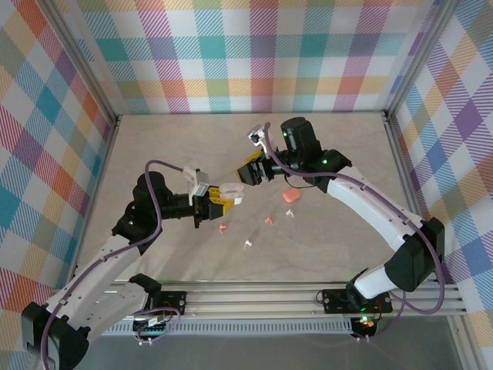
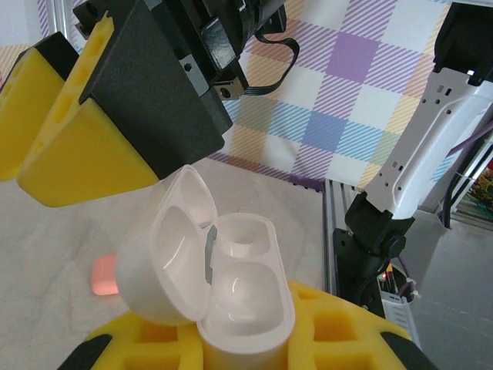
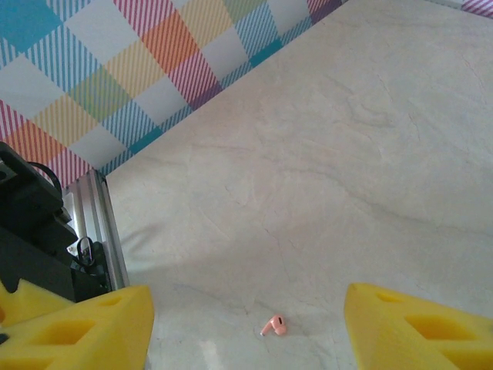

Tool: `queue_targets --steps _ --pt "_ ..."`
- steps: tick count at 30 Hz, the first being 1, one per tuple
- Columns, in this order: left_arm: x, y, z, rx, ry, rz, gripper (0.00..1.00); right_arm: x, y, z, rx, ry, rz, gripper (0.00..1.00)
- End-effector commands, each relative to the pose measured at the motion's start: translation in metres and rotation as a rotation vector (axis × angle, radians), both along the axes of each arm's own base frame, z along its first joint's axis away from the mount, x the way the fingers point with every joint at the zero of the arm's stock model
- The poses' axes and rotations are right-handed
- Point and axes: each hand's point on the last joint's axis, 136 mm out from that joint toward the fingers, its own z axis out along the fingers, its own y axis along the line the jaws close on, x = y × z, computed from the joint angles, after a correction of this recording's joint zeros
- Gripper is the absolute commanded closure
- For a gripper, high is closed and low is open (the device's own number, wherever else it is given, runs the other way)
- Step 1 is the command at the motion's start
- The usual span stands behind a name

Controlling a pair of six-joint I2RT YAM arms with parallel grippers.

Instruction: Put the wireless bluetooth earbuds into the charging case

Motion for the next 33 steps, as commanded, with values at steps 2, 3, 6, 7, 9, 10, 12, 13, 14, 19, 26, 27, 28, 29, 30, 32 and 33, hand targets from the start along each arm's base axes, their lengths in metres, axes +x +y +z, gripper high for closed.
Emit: queue_targets --steps 2,3,6,7,9,10,12,13,14,19,26,27,28,29,30,32,33 --pt "0.002 0.001 0.005 0.001 -0.019 0.011 1.0 -0.007 -0.006 0.024 0.04 0.007 -0.027 0.33" --pt "0.003 0.002 0.003 0.005 -0.016 0.018 1.0 -0.008 -0.009 0.024 0.037 0.015 -0.041 0.33" --pt "0.007 0.005 -0.003 0.012 0.002 0.038 1.0 -0.01 -0.022 0.019 0.01 0.048 -0.099 0.34" --pt "0.009 0.006 -0.006 0.015 0.01 0.047 1.0 -0.01 -0.027 0.014 -0.006 0.064 -0.122 0.35" --pt "0.01 0.007 -0.01 0.017 0.02 0.057 1.0 -0.012 -0.036 0.003 -0.036 0.092 -0.153 0.36" --pt "0.01 0.008 -0.013 0.019 0.027 0.062 1.0 -0.014 -0.041 -0.007 -0.06 0.11 -0.173 0.37" --pt "0.01 0.01 -0.016 0.018 0.033 0.077 1.0 -0.017 -0.051 -0.027 -0.099 0.155 -0.21 0.38" --pt "0.01 0.012 -0.019 0.019 0.039 0.086 1.0 -0.019 -0.056 -0.038 -0.118 0.183 -0.231 0.38" --pt "0.01 0.013 -0.021 0.021 0.04 0.093 1.0 -0.02 -0.06 -0.047 -0.135 0.213 -0.254 0.39" --pt "0.009 0.02 -0.029 0.039 0.05 0.134 1.0 -0.029 -0.087 -0.109 -0.218 0.47 -0.483 0.43" --pt "0.018 0.029 -0.034 0.066 0.066 0.232 1.0 -0.064 -0.092 -0.175 -0.32 0.744 -0.656 0.47" --pt "0.02 0.031 -0.035 0.074 0.072 0.248 1.0 -0.07 -0.09 -0.181 -0.333 0.766 -0.687 0.48" --pt "0.021 0.033 -0.035 0.082 0.078 0.263 1.0 -0.075 -0.088 -0.185 -0.334 0.788 -0.716 0.49" --pt "0.021 0.034 -0.035 0.088 0.083 0.27 1.0 -0.08 -0.085 -0.19 -0.33 0.811 -0.745 0.52" --pt "0.02 0.035 -0.034 0.092 0.084 0.272 1.0 -0.083 -0.082 -0.195 -0.326 0.821 -0.765 0.55" --pt "0.015 0.034 -0.032 0.089 0.079 0.256 1.0 -0.089 -0.075 -0.204 -0.315 0.819 -0.807 0.58" --pt "0.013 0.035 -0.032 0.089 0.081 0.253 1.0 -0.093 -0.073 -0.208 -0.319 0.824 -0.825 0.59"
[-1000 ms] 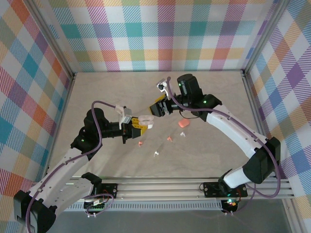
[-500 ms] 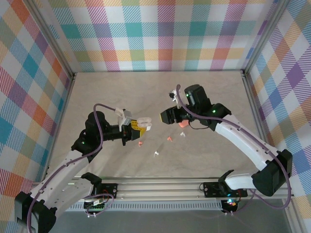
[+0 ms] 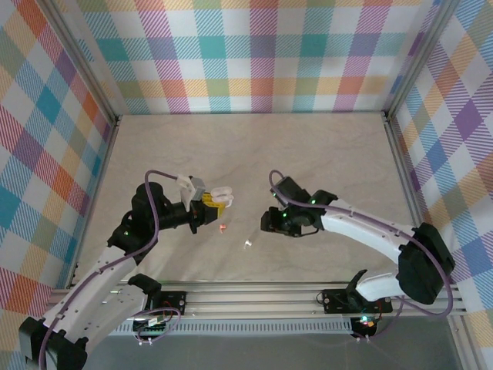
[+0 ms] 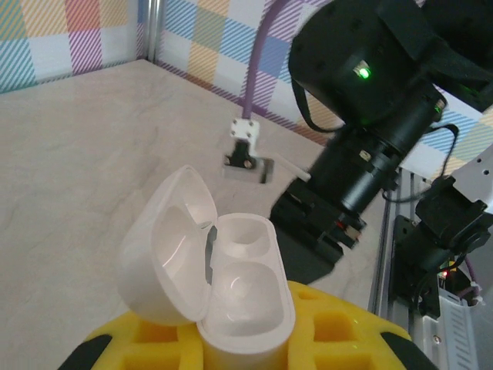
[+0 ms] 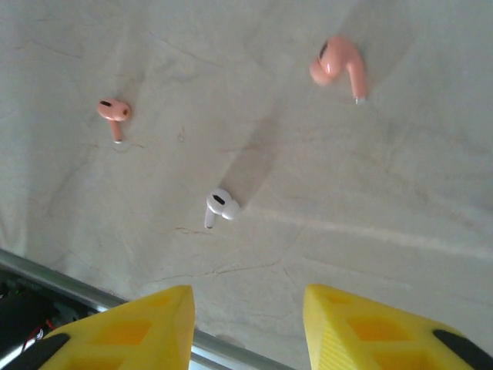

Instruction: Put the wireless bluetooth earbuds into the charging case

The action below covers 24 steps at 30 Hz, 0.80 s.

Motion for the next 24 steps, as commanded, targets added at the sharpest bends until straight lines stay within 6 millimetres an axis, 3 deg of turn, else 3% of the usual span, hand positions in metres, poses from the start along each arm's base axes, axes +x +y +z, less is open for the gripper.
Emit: queue_targets --steps 1,5,12,18,24 --pt "-0.004 0.005 0.012 -0.007 -0.019 0.013 1.0 -0.002 0.004 -0.015 -0.023 0.027 -0.175 0.59" --pt "-0.016 0.005 0.014 -0.025 -0.036 -0.025 1.0 -0.013 0.022 -0.023 -0.045 0.041 -0.183 0.58" --pt "-0.043 0.005 0.042 -0.034 -0.149 -0.111 1.0 -0.03 0.047 -0.049 -0.03 0.082 -0.216 0.62" --pt "-0.061 0.014 0.033 0.091 -0.094 -0.148 1.0 -0.028 0.051 -0.066 -0.05 0.102 -0.243 0.69" --pt "-0.061 0.019 0.029 0.075 -0.146 -0.107 1.0 -0.023 0.056 -0.072 -0.068 0.094 -0.239 0.69"
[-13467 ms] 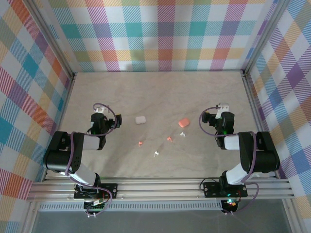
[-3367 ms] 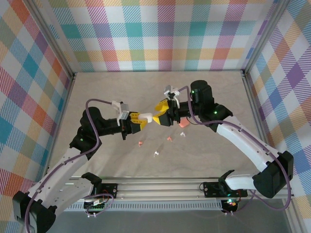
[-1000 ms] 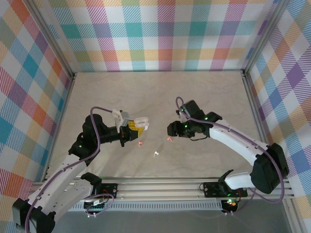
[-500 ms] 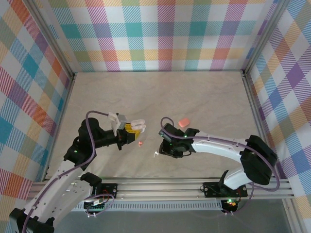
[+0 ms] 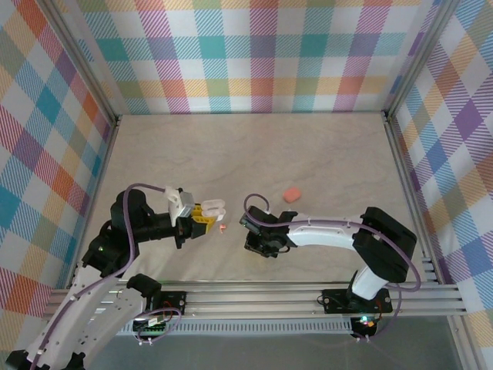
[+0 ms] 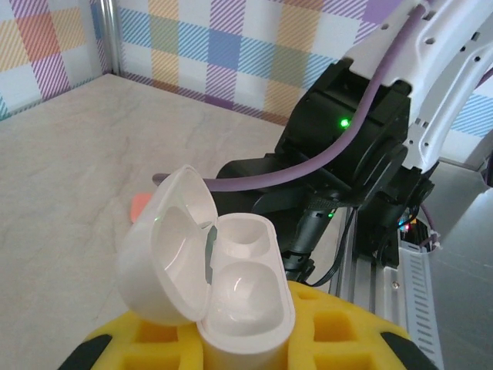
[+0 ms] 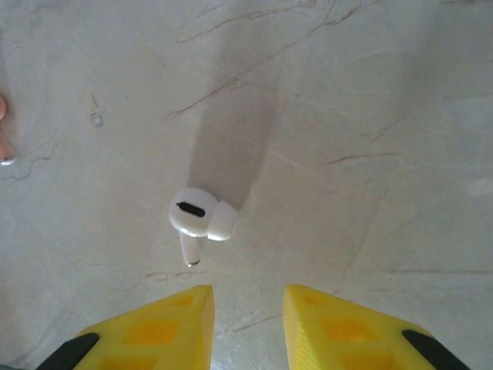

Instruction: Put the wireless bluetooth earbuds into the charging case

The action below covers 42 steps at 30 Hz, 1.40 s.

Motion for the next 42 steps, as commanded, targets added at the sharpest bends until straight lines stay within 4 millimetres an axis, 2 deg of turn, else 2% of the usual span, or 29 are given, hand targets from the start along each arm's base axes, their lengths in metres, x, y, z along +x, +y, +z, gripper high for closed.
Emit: queue_targets --steps 1,15,30,42 --pt "-0.003 0.004 -0.006 0.003 -0.032 0.013 1.0 0.007 0.007 0.001 -0.001 -0.015 -0.016 0.69" --pt "0.003 0.008 -0.016 0.015 -0.06 0.057 1.0 0.022 0.014 0.006 -0.035 -0.037 0.016 0.61" --pt "0.003 0.009 -0.019 0.022 -0.067 0.063 1.0 0.025 0.013 -0.001 -0.056 -0.005 0.006 0.63" --pt "0.003 0.009 -0.022 0.03 -0.065 0.061 1.0 0.028 0.02 -0.007 -0.059 0.013 0.021 0.65"
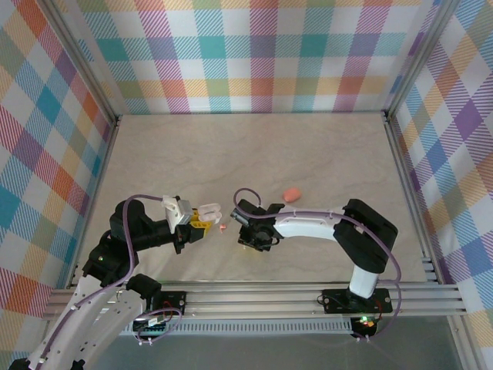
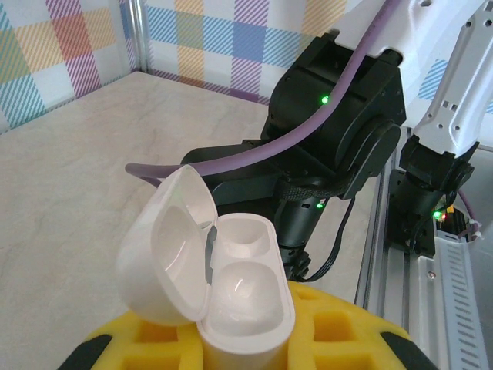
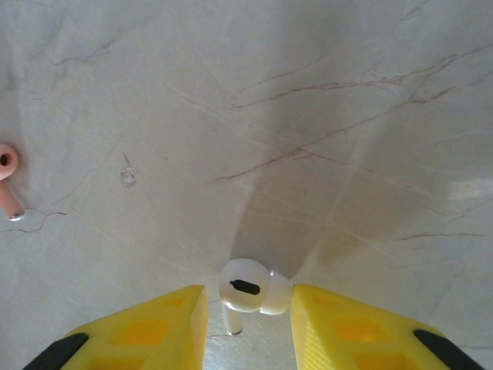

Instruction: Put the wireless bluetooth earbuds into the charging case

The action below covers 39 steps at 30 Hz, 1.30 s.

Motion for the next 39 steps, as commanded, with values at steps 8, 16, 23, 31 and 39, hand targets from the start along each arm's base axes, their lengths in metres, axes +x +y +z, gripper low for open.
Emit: queue_targets --steps 8,16,23,31,39 --pt "0.0 0.0 -0.002 0.005 -0.026 -0.003 1.0 0.009 0.001 -0.003 -0.026 0.016 0.024 0.67" --pt "0.0 0.0 -0.003 0.008 -0.03 -0.004 1.0 0.005 0.003 -0.01 -0.044 0.055 0.065 0.68" --pt "0.001 0.0 -0.004 0.01 -0.028 -0.001 1.0 0.002 0.004 -0.011 -0.052 0.072 0.081 0.66" --pt "0.001 0.001 -0.003 0.011 -0.03 0.003 1.0 -0.003 0.005 -0.014 -0.072 0.088 0.103 0.65" --pt "0.002 0.002 -0.003 0.011 -0.036 0.01 1.0 -0.003 0.009 -0.016 -0.096 0.107 0.135 0.64"
